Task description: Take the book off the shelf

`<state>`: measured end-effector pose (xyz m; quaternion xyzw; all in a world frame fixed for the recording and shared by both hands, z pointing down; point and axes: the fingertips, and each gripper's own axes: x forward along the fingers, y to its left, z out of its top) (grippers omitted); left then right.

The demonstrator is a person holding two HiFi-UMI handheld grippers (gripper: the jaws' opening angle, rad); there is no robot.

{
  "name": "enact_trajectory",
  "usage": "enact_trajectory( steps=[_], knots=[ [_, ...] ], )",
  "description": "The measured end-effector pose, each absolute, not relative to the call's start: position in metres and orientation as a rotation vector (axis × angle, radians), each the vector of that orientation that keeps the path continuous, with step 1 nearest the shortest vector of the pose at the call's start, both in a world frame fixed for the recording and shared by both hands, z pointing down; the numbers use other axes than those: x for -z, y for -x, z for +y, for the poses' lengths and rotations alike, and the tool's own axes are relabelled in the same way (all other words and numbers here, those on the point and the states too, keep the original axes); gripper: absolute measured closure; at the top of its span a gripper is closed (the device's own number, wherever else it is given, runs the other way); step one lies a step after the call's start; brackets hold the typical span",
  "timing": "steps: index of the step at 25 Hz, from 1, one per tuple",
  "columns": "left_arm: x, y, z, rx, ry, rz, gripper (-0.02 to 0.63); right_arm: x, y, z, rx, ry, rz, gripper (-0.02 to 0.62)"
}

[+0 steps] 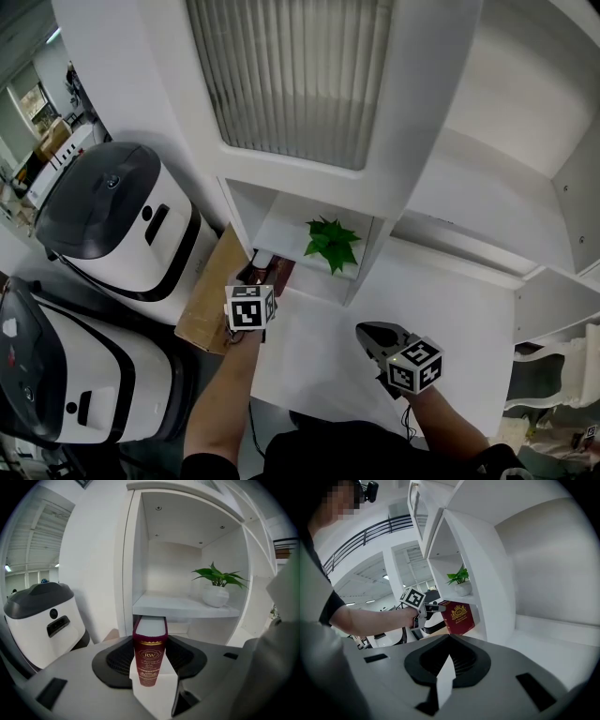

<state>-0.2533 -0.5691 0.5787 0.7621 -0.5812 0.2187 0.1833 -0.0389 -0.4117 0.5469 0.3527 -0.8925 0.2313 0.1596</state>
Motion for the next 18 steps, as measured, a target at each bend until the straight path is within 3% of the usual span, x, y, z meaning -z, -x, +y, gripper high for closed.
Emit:
enact_trajectory(
  steps=[18],
  knots=[
    [-0.581, 0.250, -0.542, -0.598, -2.236, -1.575, 0.362, -0.552, 0.067, -0.400, -0.692, -0.938, -2.549, 0.581]
  ],
)
